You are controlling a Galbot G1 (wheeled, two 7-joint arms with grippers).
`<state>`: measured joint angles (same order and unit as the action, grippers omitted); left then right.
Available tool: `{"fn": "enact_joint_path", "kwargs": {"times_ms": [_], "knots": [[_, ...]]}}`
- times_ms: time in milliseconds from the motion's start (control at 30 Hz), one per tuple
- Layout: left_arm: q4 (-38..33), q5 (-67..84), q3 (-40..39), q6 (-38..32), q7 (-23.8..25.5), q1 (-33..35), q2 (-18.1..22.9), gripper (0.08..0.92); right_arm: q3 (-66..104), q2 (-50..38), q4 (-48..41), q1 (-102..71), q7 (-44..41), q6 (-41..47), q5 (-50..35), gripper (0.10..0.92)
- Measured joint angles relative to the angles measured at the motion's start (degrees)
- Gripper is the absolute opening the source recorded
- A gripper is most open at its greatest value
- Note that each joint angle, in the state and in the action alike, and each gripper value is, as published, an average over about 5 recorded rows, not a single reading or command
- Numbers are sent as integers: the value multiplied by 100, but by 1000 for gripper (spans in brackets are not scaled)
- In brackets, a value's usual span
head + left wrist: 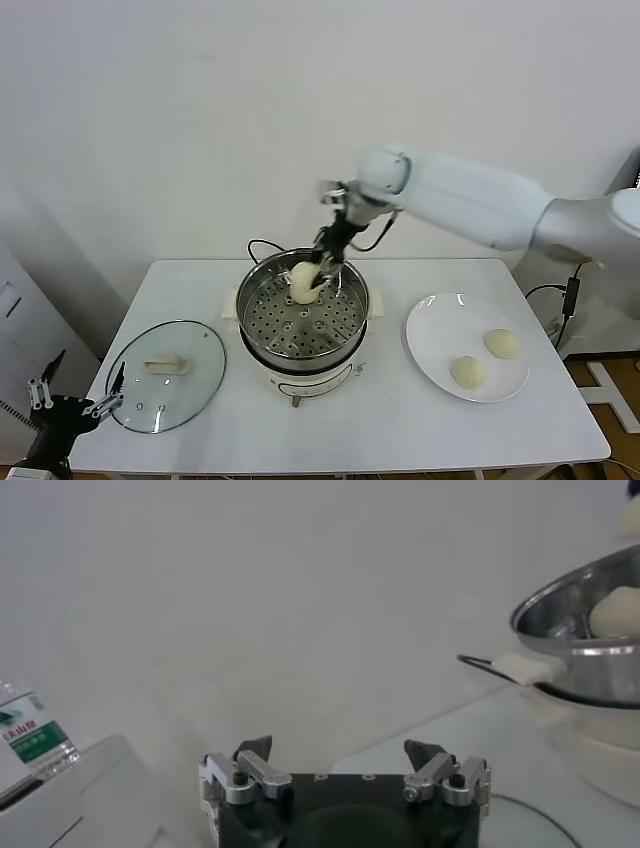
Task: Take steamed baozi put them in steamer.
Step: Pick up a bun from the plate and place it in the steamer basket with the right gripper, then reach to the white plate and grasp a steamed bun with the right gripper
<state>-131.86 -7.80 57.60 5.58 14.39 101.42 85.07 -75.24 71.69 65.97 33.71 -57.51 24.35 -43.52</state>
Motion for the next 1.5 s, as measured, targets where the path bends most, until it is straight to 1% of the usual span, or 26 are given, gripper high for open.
{"fn": "enact_joint_path", "kwargs": {"times_ms": [200, 467, 567, 800, 900, 1033, 1200, 1367, 1500], "knots": [[24, 4, -16, -22, 1, 27, 50, 823, -28, 356, 5, -286, 558, 339, -91, 492], [47, 39, 33, -25, 1, 29, 24, 823, -87, 528, 44, -485, 1031, 622, -93, 505], [44, 33, 19, -22, 1, 23, 34, 823, -90, 551, 50, -532, 1161, 684, -117, 562], [36, 17, -11, -11, 1, 15, 11, 823, -54, 540, 91, -535, 1328, 746, -141, 762], [37, 22, -11, -11, 1, 5, -14, 823, -9, 467, 144, -458, 1304, 744, -140, 811], [38, 38, 0, -11, 1, -14, -40, 823, 58, 250, 193, -250, 1048, 638, -77, 822], [18, 33, -33, -14, 1, -58, -26, 823, 119, -233, 116, 139, 257, 263, 261, 823], [-1, -4, -99, -4, -1, -110, -37, 823, 176, -872, -96, 356, -653, -255, 897, 823], [-1, -40, -160, 19, -8, -147, -50, 823, 320, -1459, -167, 289, -1150, -677, 1582, 823]]}}
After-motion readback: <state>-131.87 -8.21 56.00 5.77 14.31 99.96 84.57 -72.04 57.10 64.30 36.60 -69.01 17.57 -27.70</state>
